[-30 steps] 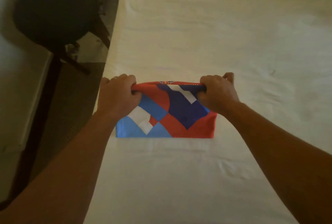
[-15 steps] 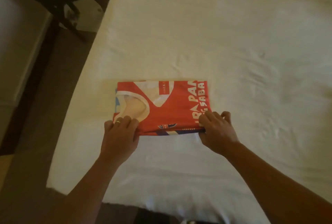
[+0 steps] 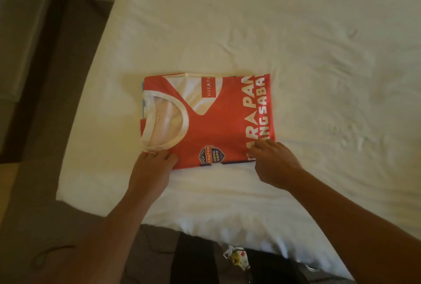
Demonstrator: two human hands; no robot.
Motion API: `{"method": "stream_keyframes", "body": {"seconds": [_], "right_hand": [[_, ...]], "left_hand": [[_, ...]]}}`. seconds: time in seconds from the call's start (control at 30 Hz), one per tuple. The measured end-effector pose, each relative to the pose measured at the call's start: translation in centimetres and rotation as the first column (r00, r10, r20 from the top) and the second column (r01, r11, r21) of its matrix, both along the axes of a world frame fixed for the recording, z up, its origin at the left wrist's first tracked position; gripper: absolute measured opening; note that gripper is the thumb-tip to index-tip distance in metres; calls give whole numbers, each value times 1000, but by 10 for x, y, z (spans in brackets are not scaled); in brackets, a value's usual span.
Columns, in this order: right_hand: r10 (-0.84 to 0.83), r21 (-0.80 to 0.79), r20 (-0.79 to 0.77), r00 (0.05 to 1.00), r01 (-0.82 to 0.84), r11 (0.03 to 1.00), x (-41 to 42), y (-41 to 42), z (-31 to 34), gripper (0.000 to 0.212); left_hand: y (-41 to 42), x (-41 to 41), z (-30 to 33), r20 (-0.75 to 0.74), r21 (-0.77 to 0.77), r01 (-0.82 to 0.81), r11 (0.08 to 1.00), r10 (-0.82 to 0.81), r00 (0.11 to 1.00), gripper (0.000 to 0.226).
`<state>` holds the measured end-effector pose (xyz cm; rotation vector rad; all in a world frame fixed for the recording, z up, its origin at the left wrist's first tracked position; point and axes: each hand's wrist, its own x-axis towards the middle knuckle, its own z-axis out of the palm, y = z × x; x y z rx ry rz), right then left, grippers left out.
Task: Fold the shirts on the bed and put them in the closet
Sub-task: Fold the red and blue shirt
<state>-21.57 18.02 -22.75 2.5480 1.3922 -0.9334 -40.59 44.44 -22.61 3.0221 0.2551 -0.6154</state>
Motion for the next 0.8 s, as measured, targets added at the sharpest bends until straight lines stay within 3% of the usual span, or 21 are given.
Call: {"method": "stream_keyframes", "body": {"seconds": [0.1,0.17,0.2,0.23,0.3,0.37,0.47,0.6,0.7,0.8], "right_hand": [[-130,40,-66,989,133,990,5,8,5,44],[-227,179,-25,974,228,957,12,19,2,37],[-265,264,10,964,253,931,16,27,-2,33],[-300,342,45,953,268,901,19,36,-8,31],[-346,418,106,932,274,866,27,56,-14,33],[-340,361,133,931,274,892,32,77,-23,49],[-319,245,140,937,279,928,38,89,-41,68],[-334,212,197,922,292,932,41,73,-65,74],[-340,188,183,922,306,933,43,70,-67,75],[-408,213,109,906,380,900,44,74,-56,70]], "left_hand": [[4,32,19,-348,-73,-79,994,49,936,23],[9,56,27,-387,-133,-252,959,184,903,28],[8,69,31,-275,-176,-298,938,244,930,28],[9,81,28,-54,-203,-298,933,293,955,26],[3,100,17,284,-189,-268,945,314,906,28],[2,114,-6,285,-160,-249,955,286,915,54],[11,118,-39,122,-81,-240,967,249,961,77],[24,100,-66,91,-55,-369,928,373,923,84],[24,102,-64,83,-97,-376,922,384,920,85],[29,102,-47,178,-141,-382,913,403,898,82]]}}
